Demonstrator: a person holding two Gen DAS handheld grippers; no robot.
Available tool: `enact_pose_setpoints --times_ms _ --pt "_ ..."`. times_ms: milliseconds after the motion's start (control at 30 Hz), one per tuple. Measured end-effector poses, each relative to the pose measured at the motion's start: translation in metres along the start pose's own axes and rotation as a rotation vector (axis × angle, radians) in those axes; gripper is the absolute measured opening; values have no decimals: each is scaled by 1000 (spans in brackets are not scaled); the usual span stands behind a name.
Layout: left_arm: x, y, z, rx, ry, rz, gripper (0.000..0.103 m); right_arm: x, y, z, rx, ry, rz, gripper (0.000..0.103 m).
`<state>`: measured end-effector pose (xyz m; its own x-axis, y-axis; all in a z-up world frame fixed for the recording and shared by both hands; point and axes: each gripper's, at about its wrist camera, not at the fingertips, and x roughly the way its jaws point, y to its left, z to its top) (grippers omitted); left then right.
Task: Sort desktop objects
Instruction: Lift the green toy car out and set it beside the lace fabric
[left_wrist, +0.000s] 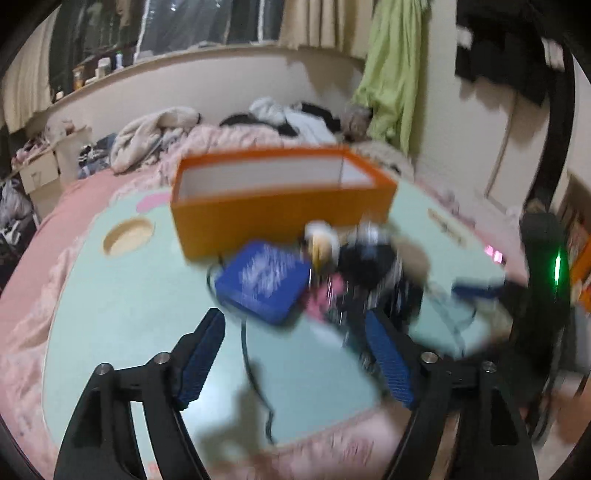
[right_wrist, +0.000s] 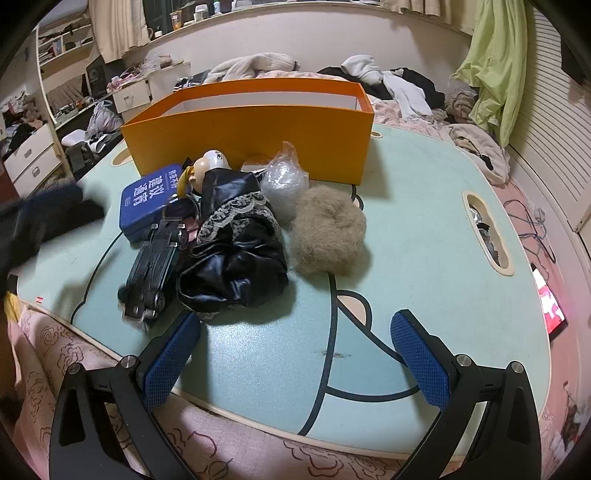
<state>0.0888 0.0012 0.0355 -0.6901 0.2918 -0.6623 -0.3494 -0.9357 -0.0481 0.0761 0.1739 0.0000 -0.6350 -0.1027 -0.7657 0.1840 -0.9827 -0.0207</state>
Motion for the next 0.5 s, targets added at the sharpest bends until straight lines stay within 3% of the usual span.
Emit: enact_pose_setpoints --times_ms 100,200,500 --pt "15 2 -18 6 77 4 79 0 0 0 0 0 0 103" --pt "27 1 -22 34 125 79 103 1 0 0 0 4 -3 103" --pt "24 4 -23 30 121 70 103 -5 -6 -1 28 -15 7 103"
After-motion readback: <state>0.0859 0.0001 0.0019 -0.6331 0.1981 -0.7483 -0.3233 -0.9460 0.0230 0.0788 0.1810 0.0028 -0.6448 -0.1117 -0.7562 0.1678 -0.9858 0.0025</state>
